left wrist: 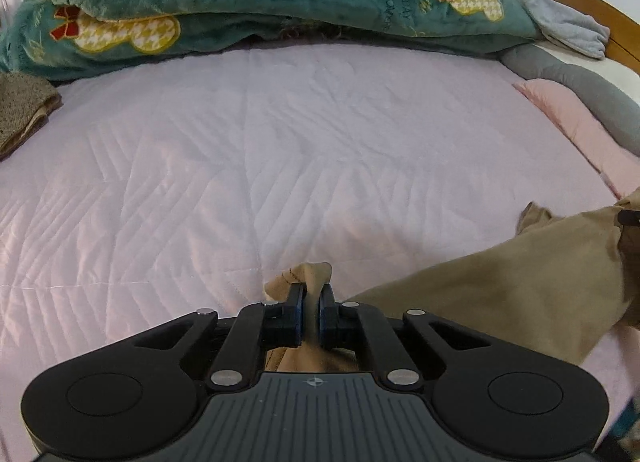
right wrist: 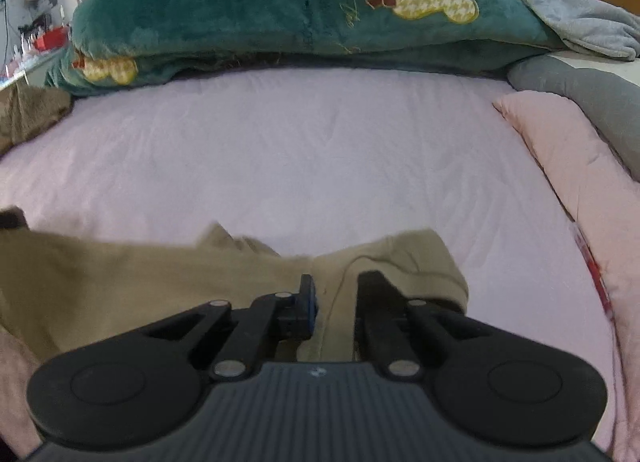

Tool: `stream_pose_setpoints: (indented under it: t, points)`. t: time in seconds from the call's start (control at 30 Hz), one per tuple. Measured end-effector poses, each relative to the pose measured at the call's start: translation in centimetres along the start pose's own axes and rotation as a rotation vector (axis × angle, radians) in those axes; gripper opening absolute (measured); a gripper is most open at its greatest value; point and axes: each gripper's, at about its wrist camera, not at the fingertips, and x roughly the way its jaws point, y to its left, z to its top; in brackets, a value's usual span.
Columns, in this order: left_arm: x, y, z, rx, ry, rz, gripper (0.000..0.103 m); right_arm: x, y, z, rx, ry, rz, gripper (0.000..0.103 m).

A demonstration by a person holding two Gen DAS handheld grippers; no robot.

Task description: Fold clothes

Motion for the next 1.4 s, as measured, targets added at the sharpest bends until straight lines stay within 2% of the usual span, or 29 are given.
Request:
stream_pose_setpoints:
  t: [0.2, 0.43, 0.8, 0.93, 1.03, 1.13, 1.17, 1.27, 1.4]
  points:
    - [-4.7, -0.8, 4.2, -0.016, 0.048, -0.001, 0.007, -2.8, 1.7, 4.4, -0.01, 0.071, 0.105, 0.004]
    - [-11.1, -0.6, 10.6, -0.033, 0.008, 0.052, 0.005, -6.0, 2.5, 11.0, -0.021, 0.068, 0.164, 0.004]
    - [-16.7, 0.8, 25.7, -0.039, -0.15, 0.201, 0.005, -6.5, 1.7, 26.5, -0.117, -0.109, 0.221, 0.004]
    - [-18.6, 0.3, 28.7, -0.052, -0.185, 0.211, 0.005, -6.9, 2.1, 30.9, -0.155, -0.167, 0.253, 0.004]
    - [-19.3, 0.0, 28.5, -0.07, -0.164, 0.219, 0.005, -6.7, 2.0, 31.1, -0.16, -0.159, 0.272, 0.004]
    - [-19.2, 0.5, 25.8, -0.089, -0.12, 0.226, 0.005, -6.6, 1.8, 31.3, -0.164, -0.15, 0.29, 0.004]
    - [-19.1, 0.8, 24.4, -0.102, -0.099, 0.225, 0.005, -6.4, 1.7, 30.4, -0.159, -0.136, 0.293, 0.004]
    - [-18.1, 1.4, 18.6, -0.14, -0.027, 0.219, 0.005, -5.3, 1.3, 26.7, -0.14, -0.065, 0.296, 0.004]
    - [-14.7, 2.2, 9.2, -0.195, 0.128, 0.194, 0.005, -3.2, 1.1, 18.9, -0.104, 0.06, 0.293, 0.004]
